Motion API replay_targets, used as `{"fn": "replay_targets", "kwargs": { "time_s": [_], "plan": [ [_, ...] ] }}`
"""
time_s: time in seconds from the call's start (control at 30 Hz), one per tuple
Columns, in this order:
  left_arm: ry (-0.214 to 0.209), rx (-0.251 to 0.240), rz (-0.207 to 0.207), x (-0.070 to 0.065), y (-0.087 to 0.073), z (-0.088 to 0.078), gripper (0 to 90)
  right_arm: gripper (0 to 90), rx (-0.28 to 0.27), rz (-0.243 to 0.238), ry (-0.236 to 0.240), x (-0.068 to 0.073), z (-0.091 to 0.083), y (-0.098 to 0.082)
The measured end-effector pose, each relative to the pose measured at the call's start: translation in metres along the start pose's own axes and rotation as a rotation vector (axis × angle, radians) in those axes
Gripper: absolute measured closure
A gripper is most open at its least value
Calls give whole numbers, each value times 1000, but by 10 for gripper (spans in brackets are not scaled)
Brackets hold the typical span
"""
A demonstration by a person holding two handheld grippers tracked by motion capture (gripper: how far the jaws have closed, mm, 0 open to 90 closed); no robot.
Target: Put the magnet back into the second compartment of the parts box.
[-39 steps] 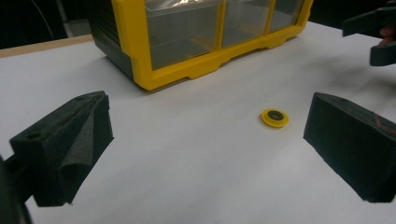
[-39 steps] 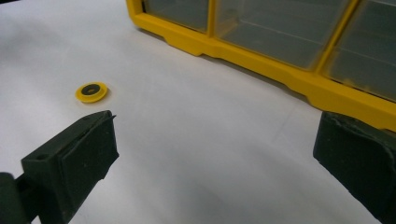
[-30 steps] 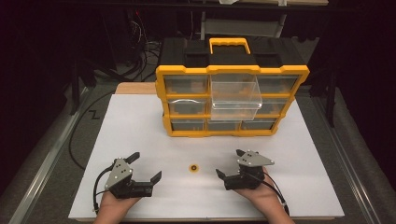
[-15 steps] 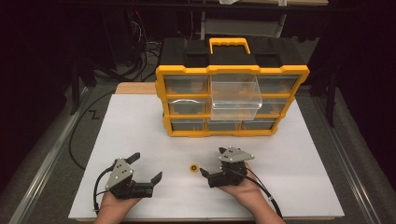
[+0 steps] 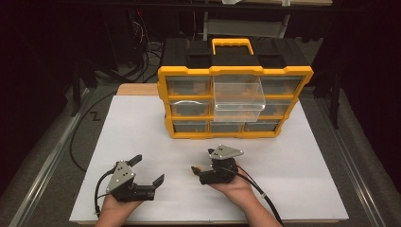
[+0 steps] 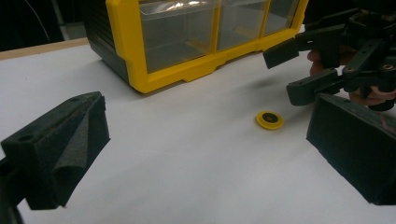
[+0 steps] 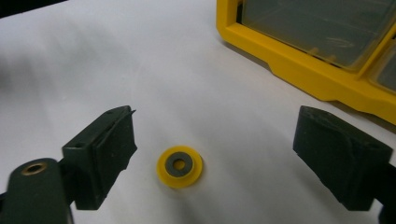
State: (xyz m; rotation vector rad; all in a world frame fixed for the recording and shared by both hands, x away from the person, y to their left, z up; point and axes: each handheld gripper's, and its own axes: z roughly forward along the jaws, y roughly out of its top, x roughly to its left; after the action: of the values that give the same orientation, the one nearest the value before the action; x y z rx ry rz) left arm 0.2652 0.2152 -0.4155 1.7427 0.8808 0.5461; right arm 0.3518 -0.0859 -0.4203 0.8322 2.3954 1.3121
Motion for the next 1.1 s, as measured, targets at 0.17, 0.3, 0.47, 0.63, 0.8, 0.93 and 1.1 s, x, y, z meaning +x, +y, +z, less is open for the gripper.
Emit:
{"fn": "replay_targets", "kwargs": {
  "time_s": [0.17,0.3,0.47,0.63,0.8,0.93,1.1],
  "plan": [
    [-2,-3,-1,0,0,0,3,196,31,6,38,2,4,3],
    [-3,-6,1,0,0,0,3,285,65,-13,60,4,7,1],
    [-6,1,7,0,0,0,3,450,131,-18,80,5,11,-1],
    [-7,-2,5,-1,0,0,3,478,191,-18,97,5,15,-4],
    [-9,-4,4,-1,0,0,3,524,202,-45,80,6,16,-5],
    [-9,-3,4,0,-1,0,3,549,207,-71,65,9,16,-6],
    [-8,-7,1,0,-1,-1,3,585,206,-106,56,12,17,-6]
  ]
}}
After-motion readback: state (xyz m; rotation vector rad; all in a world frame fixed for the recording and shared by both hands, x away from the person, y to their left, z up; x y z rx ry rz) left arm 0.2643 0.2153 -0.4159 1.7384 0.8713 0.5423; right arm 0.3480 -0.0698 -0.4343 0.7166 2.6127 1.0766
